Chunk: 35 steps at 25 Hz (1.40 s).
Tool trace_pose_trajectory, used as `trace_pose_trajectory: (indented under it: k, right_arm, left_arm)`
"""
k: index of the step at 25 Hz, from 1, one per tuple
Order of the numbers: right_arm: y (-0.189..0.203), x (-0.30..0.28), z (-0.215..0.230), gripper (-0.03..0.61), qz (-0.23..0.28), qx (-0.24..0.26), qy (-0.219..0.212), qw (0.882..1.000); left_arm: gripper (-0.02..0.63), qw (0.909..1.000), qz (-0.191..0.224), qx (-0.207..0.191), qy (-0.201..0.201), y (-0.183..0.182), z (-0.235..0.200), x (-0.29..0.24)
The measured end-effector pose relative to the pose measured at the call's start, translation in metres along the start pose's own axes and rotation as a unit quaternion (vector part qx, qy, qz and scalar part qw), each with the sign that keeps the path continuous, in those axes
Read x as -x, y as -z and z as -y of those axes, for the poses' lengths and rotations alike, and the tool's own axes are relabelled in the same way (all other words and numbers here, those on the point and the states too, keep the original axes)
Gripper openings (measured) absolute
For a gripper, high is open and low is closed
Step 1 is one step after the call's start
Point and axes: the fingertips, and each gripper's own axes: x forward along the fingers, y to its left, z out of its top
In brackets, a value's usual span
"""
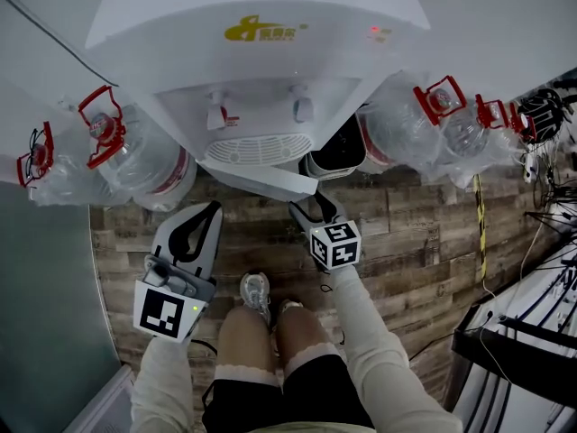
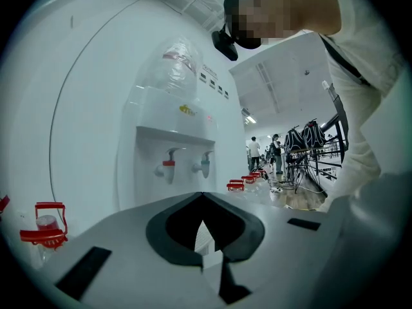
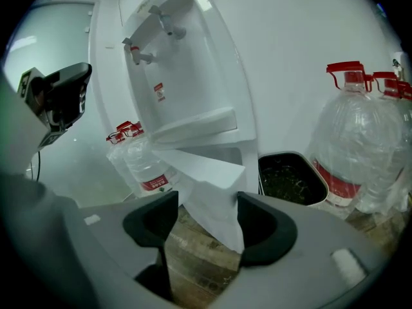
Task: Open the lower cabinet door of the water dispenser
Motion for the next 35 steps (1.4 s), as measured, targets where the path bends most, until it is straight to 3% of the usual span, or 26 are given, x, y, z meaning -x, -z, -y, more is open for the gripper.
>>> trace_pose_trajectory:
  k: [8,13,16,19,21,35]
  right_arm:
    - [0.024,0.019,-0.033,0.287,-0.025,-0.015,-0.015,0.999]
    - [0.016,0.031,-0.038,0.287,-0.018,-0.015,-0.003,1.0]
    - [-0.003,0.051,-0.04,0.253,0.004,-0.015,0.011,1.0]
    - [-0.029,0.077,-0.044,0.07,0.027,-0.005,0.028,0.999]
    - [-0.047,0.094,-0.05,0.008,0.041,-0.004,0.032,0.999]
    - [-0.173,0.194,-0.093,0.008,0.116,0.02,0.024,0.993]
  left_arm:
    - [0.002,1.0,-0.006,0.001,0.002,-0.015,0.003,0.01]
    - [0.002,1.0,-0.006,0.002,0.004,-0.028,0.007,0.018]
    - [0.002,0.9999,-0.011,0.003,0.004,-0.041,0.009,0.025]
    - [0.002,0.9999,-0.012,0.003,0.002,-0.063,0.011,0.031]
    - [0.002,1.0,-0.002,-0.001,0.007,-0.084,0.014,0.034]
    - [0.002,0.9999,0.016,0.005,0.004,-0.186,0.038,0.056]
